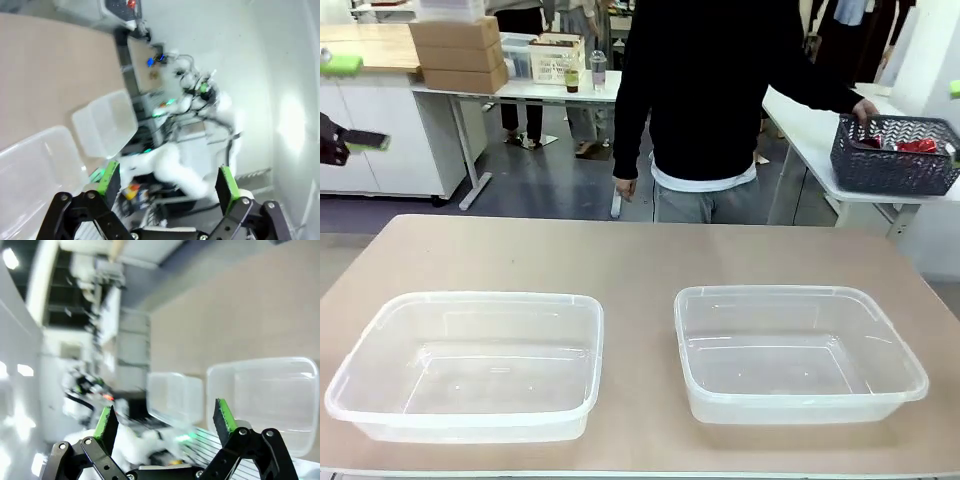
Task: Sort the waste into each basket.
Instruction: Pick up the Organizing box on the left side of the table and lift it.
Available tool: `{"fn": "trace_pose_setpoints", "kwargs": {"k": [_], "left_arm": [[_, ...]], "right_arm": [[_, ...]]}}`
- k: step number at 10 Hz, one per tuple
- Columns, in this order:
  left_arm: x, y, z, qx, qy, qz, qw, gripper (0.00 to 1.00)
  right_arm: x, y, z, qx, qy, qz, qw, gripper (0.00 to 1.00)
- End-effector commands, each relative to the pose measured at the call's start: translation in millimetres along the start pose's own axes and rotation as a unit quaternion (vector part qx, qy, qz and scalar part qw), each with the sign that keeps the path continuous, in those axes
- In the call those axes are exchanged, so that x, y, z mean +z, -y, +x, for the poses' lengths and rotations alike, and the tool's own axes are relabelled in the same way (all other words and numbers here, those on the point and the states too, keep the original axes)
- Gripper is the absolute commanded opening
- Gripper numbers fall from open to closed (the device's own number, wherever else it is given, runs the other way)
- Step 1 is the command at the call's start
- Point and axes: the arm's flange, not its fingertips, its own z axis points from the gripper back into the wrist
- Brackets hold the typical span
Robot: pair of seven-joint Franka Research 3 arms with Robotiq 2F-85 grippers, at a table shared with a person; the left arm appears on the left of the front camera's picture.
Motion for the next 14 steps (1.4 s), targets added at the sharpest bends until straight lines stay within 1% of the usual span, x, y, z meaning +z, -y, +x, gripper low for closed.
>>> {"fn": "trace_pose_setpoints", "kwargs": {"k": [1, 2, 12, 13, 14], "left_arm": [[-34.0, -10.6, -46.2, 0.043, 0.084, 0.043, 0.995, 1.0], [0.0, 0.0, 0.0, 0.0, 0.0, 0.0, 1.0, 1.0], [0.0, 0.0, 0.0, 0.0, 0.0, 0.0, 1.0, 1.0], [1.6, -1.1, -3.4, 0.013, -0.001, 0.013, 1.0, 1.0], [-4.5, 5.7, 1.7, 0.018, -0.046, 0.124, 0.991, 1.0]], "right_arm": [[-9.1, 39.0, -7.3, -0.066, 0.069, 0.037, 0.995, 1.0], [0.0, 0.0, 0.0, 0.0, 0.0, 0.0, 1.0, 1.0], [0.0, 0.0, 0.0, 0.0, 0.0, 0.0, 1.0, 1.0], [1.4, 2.2, -2.7, -0.008, 0.001, -0.011, 1.0, 1.0], [-46.3, -25.2, -10.4, -0.022, -0.019, -0.066, 0.997, 1.0]]}}
